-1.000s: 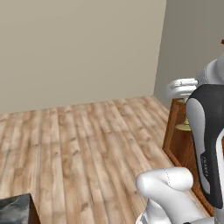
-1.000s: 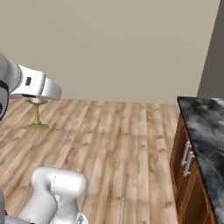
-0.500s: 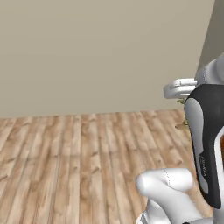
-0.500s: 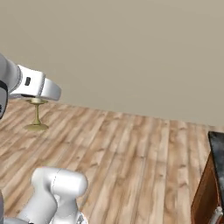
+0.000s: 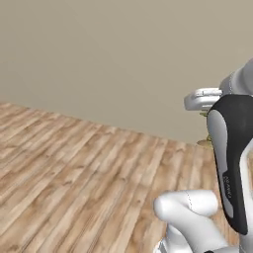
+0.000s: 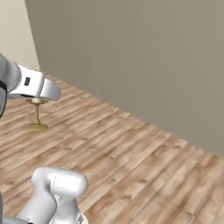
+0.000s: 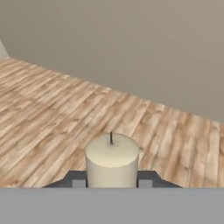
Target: Get the candle and the liquor from the cabinet and move them to the dining counter.
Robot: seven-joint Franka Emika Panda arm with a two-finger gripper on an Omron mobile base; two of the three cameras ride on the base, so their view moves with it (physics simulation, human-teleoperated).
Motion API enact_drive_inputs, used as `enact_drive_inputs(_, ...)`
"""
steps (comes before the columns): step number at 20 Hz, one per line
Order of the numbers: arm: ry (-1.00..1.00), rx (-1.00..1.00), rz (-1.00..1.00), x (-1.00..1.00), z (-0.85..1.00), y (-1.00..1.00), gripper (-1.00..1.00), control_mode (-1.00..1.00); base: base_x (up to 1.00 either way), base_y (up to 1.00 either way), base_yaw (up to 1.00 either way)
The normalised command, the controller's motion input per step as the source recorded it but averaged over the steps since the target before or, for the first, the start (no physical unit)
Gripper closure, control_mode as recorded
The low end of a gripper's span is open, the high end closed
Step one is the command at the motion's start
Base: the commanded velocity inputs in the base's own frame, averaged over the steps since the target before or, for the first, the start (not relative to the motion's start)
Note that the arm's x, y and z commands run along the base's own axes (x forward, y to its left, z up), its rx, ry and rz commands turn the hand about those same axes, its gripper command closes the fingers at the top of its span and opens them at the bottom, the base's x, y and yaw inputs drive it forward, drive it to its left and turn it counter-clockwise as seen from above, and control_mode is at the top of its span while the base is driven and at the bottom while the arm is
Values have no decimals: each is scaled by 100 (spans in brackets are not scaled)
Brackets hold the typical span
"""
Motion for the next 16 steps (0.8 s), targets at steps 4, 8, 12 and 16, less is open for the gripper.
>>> enact_drive_inputs(4, 0, 0, 0, 0, 0, 0, 100, 100, 80, 0, 88)
enact_drive_inputs(8, 0, 0, 0, 0, 0, 0, 100, 100, 63, 0, 93)
enact_drive_inputs(12, 0, 0, 0, 0, 0, 0, 100, 100, 61, 0, 93)
enact_drive_inputs(16, 0, 0, 0, 0, 0, 0, 100, 100, 60, 0, 93)
